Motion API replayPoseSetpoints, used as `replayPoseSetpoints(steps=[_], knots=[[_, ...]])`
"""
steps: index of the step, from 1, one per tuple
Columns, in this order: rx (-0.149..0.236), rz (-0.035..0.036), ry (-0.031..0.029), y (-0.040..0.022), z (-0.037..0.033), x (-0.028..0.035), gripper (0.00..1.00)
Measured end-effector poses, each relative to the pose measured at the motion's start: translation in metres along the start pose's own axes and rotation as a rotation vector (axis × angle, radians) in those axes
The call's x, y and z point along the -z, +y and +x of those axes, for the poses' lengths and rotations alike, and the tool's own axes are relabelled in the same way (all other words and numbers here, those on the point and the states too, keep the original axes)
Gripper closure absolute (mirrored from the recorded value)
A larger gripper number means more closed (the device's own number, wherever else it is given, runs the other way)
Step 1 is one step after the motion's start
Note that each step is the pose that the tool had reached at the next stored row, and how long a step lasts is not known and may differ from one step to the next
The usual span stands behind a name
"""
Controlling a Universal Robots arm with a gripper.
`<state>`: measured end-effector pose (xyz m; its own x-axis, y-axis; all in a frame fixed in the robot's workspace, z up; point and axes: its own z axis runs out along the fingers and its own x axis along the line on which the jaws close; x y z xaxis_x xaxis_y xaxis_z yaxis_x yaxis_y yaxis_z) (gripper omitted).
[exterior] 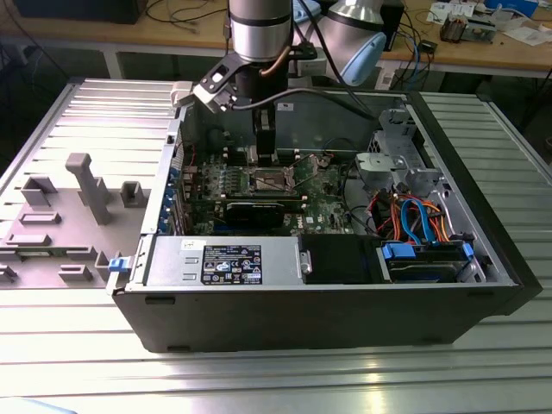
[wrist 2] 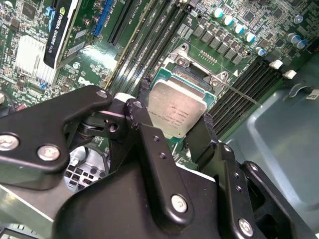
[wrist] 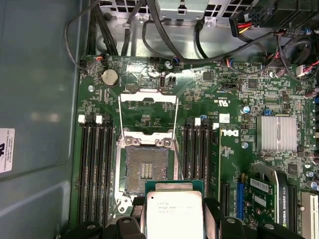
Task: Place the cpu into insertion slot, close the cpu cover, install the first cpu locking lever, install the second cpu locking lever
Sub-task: 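Place the cpu into insertion slot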
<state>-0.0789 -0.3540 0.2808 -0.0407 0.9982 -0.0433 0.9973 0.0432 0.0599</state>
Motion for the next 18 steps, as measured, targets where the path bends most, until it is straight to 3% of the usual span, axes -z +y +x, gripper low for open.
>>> replayPoseSetpoints(steps=[18], knots=[[0.010,-0.0005,0.0006,-0.0002,0.0013,-0.0042,0.45]])
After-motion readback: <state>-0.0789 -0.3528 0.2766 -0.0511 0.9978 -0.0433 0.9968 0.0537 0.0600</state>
